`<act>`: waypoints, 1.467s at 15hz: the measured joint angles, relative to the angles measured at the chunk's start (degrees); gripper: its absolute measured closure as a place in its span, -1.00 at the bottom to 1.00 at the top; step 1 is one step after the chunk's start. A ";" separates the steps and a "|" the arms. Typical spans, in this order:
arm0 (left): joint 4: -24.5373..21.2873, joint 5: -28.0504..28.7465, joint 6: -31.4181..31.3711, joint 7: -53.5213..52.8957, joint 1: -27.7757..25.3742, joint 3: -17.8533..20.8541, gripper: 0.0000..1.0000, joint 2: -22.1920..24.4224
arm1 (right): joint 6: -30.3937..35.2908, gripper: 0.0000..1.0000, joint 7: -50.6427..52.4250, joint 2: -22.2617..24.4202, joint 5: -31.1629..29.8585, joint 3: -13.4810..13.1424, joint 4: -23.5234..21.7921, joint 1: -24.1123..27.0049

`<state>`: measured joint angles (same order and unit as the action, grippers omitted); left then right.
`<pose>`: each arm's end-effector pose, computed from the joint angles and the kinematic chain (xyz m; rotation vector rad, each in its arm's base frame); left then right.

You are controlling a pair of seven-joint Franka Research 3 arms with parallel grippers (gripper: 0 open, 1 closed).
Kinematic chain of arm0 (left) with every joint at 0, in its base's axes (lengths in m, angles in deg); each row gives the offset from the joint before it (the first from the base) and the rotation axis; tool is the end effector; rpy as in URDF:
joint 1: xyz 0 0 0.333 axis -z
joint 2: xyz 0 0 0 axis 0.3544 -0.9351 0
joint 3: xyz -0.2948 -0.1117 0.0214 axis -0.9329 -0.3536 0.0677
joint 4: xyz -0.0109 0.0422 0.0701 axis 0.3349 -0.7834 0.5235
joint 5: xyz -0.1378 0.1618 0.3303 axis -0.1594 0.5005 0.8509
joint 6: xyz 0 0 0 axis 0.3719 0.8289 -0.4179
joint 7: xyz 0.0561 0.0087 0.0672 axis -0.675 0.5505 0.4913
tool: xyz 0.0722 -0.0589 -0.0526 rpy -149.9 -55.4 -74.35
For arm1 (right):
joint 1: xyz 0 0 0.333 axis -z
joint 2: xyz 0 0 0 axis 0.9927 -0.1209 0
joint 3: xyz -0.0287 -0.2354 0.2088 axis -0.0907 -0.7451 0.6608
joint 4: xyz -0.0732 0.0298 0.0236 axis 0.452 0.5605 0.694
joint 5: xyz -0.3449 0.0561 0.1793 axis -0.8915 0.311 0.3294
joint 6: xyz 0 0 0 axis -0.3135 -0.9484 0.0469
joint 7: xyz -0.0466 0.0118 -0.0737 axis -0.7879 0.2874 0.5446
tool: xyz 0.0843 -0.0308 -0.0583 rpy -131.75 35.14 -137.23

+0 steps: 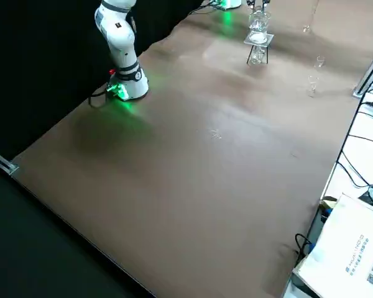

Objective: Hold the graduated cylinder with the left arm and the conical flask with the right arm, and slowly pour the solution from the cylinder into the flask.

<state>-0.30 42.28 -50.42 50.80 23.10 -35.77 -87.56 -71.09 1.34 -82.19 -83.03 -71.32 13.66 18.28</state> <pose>0.5536 -0.0616 0.6175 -3.1312 0.0932 0.0780 0.3764 0.5737 0.4126 1.4242 2.0106 -0.3432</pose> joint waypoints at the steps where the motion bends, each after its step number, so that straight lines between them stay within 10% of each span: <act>1: 0.00 0.00 0.00 0.00 -0.02 0.00 -1.00 -0.04 | 0.00 0.22 0.06 -0.02 -0.17 0.00 0.00 -0.09; 22: -0.06 -2.09 0.00 -0.43 -1.18 0.01 -1.00 -0.61 | 0.81 0.22 0.76 -1.31 -2.91 0.09 0.00 -1.72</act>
<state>-0.36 40.19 -50.42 50.37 21.92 -35.76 -88.16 -70.27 2.09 -83.50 -85.94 -71.24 13.66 16.56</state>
